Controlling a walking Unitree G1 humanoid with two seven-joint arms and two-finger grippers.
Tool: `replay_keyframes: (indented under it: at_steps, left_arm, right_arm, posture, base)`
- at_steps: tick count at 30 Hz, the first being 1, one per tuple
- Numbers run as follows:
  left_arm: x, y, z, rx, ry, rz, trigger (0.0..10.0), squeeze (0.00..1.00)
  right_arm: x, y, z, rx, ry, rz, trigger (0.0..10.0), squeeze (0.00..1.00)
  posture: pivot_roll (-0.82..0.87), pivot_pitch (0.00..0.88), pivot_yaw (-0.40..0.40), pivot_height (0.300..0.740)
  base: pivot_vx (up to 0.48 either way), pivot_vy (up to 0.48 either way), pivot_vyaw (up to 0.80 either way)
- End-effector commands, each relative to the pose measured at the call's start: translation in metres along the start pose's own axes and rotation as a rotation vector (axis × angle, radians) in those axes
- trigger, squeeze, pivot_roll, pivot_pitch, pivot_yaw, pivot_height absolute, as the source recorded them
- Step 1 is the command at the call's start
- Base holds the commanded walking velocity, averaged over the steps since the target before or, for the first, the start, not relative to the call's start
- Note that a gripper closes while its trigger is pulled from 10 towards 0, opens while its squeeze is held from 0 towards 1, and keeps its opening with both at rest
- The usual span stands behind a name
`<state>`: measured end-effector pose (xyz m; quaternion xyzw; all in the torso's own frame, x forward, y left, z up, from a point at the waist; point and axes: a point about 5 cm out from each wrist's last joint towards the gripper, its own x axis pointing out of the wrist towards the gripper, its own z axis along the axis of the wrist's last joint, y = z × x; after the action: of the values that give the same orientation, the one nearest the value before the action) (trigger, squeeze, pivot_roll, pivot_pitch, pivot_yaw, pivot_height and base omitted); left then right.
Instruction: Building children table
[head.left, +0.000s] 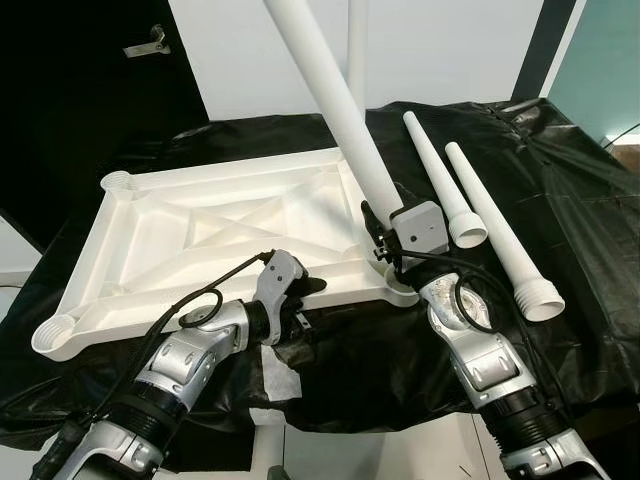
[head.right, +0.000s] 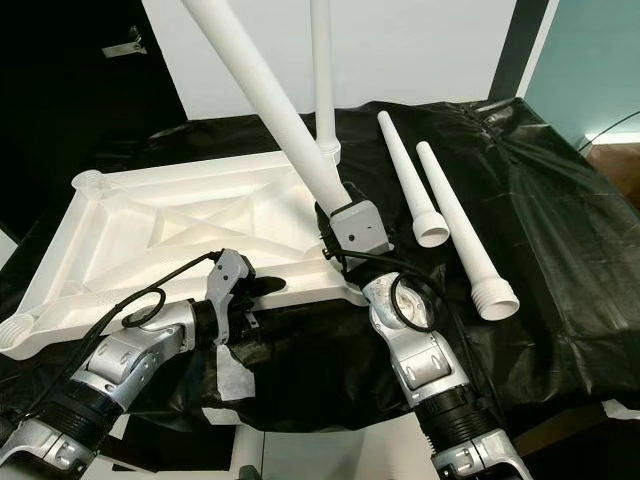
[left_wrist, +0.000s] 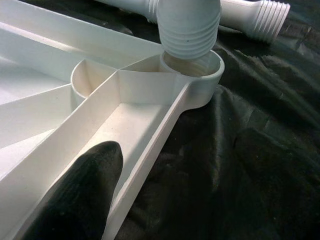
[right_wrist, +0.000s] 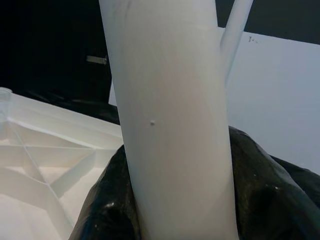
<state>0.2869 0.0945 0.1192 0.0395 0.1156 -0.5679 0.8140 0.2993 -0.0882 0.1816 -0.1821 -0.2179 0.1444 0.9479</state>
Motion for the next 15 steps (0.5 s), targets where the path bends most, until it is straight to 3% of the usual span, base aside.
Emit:
replay_keyframes:
  at_steps: [1, 11, 15]
  left_arm:
    - [0.000, -0.023, -0.010, 0.001, 0.059, -0.411, 10.0, 0.00]
    - [0.010, -0.023, -0.020, 0.028, 0.124, -0.372, 10.0, 0.00]
    - [0.015, -0.017, -0.028, 0.064, 0.185, -0.307, 10.0, 0.00]
  right_arm:
    - [-0.004, 0.007, -0.005, 0.027, 0.024, 0.030, 10.0, 0.00]
    - [-0.032, 0.010, -0.016, 0.104, 0.077, 0.030, 10.0, 0.00]
    - [-0.047, 0.002, -0.024, 0.121, 0.112, -0.023, 10.0, 0.00]
  posture:
    - [-0.12, 0.018, 0.056, 0.740]
    - [-0.12, 0.031, 0.062, 0.740]
    - [-0.14, 0.035, 0.074, 0.740]
  base:
    - [0.000, 0.000, 0.00]
    - [0.000, 0.000, 0.00]
    - [0.000, 0.000, 0.00]
